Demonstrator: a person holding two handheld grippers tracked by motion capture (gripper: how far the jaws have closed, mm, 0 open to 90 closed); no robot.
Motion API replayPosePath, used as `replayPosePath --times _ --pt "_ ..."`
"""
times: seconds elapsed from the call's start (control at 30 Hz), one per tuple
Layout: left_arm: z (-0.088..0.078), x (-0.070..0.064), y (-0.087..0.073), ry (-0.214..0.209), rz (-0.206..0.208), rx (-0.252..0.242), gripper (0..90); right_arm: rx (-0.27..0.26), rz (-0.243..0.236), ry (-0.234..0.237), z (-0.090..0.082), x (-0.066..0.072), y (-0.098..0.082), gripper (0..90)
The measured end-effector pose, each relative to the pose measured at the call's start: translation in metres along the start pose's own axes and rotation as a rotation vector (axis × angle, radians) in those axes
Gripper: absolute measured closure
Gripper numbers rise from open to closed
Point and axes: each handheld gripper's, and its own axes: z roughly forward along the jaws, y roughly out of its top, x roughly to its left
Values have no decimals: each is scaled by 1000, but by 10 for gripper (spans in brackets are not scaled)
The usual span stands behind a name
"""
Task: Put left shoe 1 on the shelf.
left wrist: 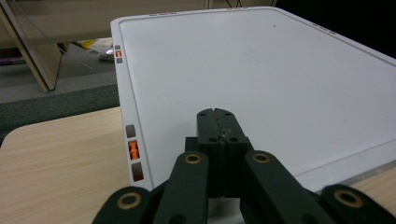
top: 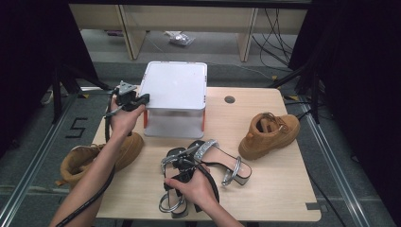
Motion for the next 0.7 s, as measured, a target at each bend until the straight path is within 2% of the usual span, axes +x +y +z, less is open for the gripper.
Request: replayPosePath --times 0.03,0.07,0.1,0.13,0.17,0.2,0.27,0.33,0.37,0.4,0.43,0.5,0.53,0.6,0.63,0.67,0.7 --pt "0 0 0 2 3 1 896 5 -31 -18 1 -1 0 284" --pt "0 -1 0 3 5 2 896 34 13 -26 1 2 1 281" --pt "0 -1 0 4 6 3 896 39 11 -31 1 3 1 279" --pt "0 -1 0 4 5 4 896 23 -9 -34 2 2 2 279" --pt "0 -1 1 4 7 4 896 52 4 -31 2 3 2 278" --pt "0 -1 1 4 6 4 896 57 -3 -35 4 3 2 286" --pt "0 -1 1 5 7 5 896 83 13 -29 8 4 1 269" --pt "0 -1 1 4 6 5 896 83 13 -31 11 4 1 279" --pt "0 -1 1 5 8 6 896 66 -11 -30 13 1 1 279" --pt "0 -1 1 4 10 7 896 68 -12 -40 13 3 1 284" --pt "0 -1 1 4 10 7 896 97 22 -29 12 5 2 286" --pt "0 -1 1 4 12 8 896 94 13 -31 12 4 2 294" --pt "0 -1 1 4 13 9 896 93 -14 -29 12 2 3 299" --pt "0 -1 2 3 14 10 896 119 -21 -29 9 1 4 324" --pt "0 -1 1 2 12 9 896 131 -42 -37 8 -1 5 340" --pt "0 0 1 1 12 9 896 165 -36 -44 5 -2 7 357" --pt "0 0 1 0 12 10 896 165 -80 -56 3 -5 6 369"
